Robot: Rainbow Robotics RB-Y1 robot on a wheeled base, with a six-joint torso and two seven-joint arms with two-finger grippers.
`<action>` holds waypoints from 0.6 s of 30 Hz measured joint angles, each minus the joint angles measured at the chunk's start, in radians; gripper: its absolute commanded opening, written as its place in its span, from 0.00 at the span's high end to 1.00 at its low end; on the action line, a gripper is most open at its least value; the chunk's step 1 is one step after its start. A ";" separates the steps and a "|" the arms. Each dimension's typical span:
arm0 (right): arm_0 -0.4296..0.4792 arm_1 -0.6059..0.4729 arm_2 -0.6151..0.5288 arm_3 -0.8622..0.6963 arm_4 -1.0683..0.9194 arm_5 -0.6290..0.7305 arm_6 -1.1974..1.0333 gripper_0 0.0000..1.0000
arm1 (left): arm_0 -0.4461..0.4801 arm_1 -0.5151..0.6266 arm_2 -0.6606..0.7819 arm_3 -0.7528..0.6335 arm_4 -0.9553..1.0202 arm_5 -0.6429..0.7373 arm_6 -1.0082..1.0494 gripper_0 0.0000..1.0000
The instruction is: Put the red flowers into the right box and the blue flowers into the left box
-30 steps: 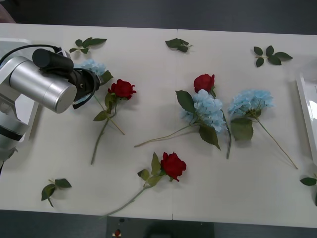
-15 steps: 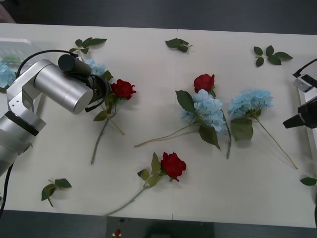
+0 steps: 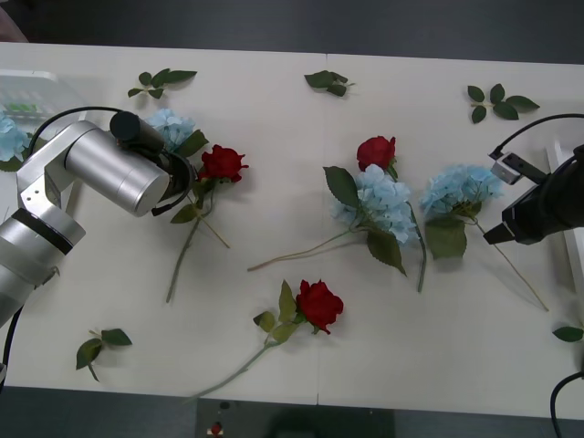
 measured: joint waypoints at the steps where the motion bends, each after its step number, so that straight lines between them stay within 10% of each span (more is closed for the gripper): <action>1: 0.004 0.000 0.009 0.000 0.000 -0.006 0.000 0.10 | 0.000 0.000 0.000 0.002 -0.001 0.000 0.000 0.03; 12: 0.053 0.006 0.023 0.000 0.003 -0.020 0.000 0.09 | 0.000 -0.005 -0.019 0.015 -0.043 -0.012 0.000 0.89; 18: 0.054 0.040 0.023 0.000 0.017 -0.020 0.000 0.10 | 0.000 -0.005 -0.032 0.015 -0.043 -0.012 0.000 1.00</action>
